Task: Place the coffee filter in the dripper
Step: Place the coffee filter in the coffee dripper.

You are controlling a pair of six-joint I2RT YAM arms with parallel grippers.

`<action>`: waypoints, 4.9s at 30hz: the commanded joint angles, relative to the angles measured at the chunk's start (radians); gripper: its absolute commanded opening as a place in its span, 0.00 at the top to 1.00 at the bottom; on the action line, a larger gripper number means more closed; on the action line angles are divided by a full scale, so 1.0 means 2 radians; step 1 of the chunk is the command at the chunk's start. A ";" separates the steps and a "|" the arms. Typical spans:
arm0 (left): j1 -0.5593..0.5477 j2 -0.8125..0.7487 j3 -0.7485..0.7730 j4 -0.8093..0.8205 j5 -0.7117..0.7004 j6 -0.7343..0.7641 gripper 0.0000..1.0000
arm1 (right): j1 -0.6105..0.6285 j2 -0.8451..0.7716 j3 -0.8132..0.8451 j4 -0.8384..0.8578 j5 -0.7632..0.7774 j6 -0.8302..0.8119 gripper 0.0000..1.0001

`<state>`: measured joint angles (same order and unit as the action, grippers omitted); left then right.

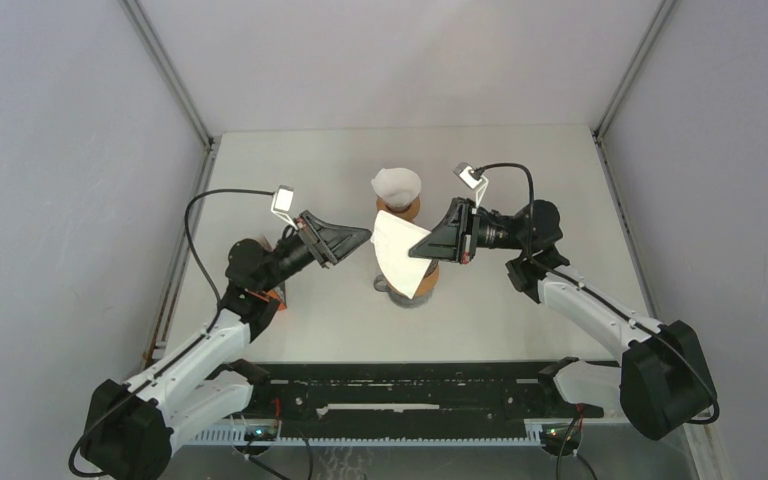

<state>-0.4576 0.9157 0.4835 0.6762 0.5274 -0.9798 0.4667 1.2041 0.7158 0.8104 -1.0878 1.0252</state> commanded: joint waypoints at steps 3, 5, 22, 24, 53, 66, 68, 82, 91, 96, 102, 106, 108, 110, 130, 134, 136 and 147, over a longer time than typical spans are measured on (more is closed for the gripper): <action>0.003 -0.022 0.007 0.016 0.005 0.001 0.70 | 0.002 -0.012 0.022 -0.013 0.001 -0.032 1.00; 0.006 -0.030 0.002 0.030 0.010 0.000 0.67 | 0.001 -0.013 0.022 -0.016 0.000 -0.034 1.00; 0.015 0.005 0.006 0.111 0.089 -0.048 0.60 | 0.002 -0.014 0.022 -0.002 -0.009 -0.034 1.00; 0.014 0.009 0.008 0.110 0.090 -0.049 0.60 | 0.002 -0.014 0.023 -0.001 -0.009 -0.033 1.00; 0.009 0.091 0.002 0.345 0.136 -0.194 0.99 | 0.000 -0.005 0.026 0.001 -0.017 -0.033 1.00; 0.009 0.063 -0.003 0.268 0.130 -0.143 0.82 | -0.008 -0.009 0.029 0.007 -0.020 -0.028 1.00; 0.009 0.050 -0.001 0.222 0.126 -0.120 0.78 | -0.008 -0.010 0.029 0.005 -0.020 -0.029 1.00; 0.008 0.001 0.020 0.078 0.111 -0.032 0.89 | -0.001 -0.011 0.030 0.000 -0.020 -0.036 1.00; 0.008 0.003 0.019 0.096 0.112 -0.043 0.86 | 0.003 -0.009 0.029 0.002 -0.024 -0.037 1.00; 0.009 0.005 0.016 0.091 0.103 -0.042 0.87 | 0.003 -0.012 0.030 0.004 -0.028 -0.036 1.00; 0.009 0.009 0.018 0.090 0.101 -0.041 0.89 | 0.002 -0.019 0.029 0.008 -0.032 -0.033 1.00; 0.009 0.008 0.018 0.090 0.103 -0.040 0.92 | 0.002 -0.018 0.030 0.014 -0.033 -0.028 1.00; 0.009 0.009 0.018 0.090 0.105 -0.040 0.94 | 0.001 -0.018 0.030 0.018 -0.034 -0.024 1.00; 0.009 0.010 0.017 0.091 0.105 -0.039 0.95 | 0.001 -0.018 0.030 0.020 -0.034 -0.023 1.00; 0.006 0.008 0.022 0.096 0.115 -0.041 0.90 | 0.013 -0.003 0.038 0.015 -0.036 -0.032 1.00; 0.005 0.007 0.023 0.103 0.116 -0.047 0.86 | 0.016 -0.003 0.038 -0.002 -0.034 -0.047 1.00; 0.005 0.007 0.022 0.104 0.117 -0.048 0.85 | 0.016 -0.003 0.038 -0.008 -0.033 -0.052 1.00; -0.005 0.009 0.027 0.108 0.122 -0.050 0.81 | 0.018 0.001 0.038 -0.016 -0.030 -0.059 1.00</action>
<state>-0.4553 0.9360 0.4835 0.8505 0.7475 -1.0737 0.4946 1.2026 0.7555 0.7612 -1.1580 0.9348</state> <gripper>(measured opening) 0.186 0.007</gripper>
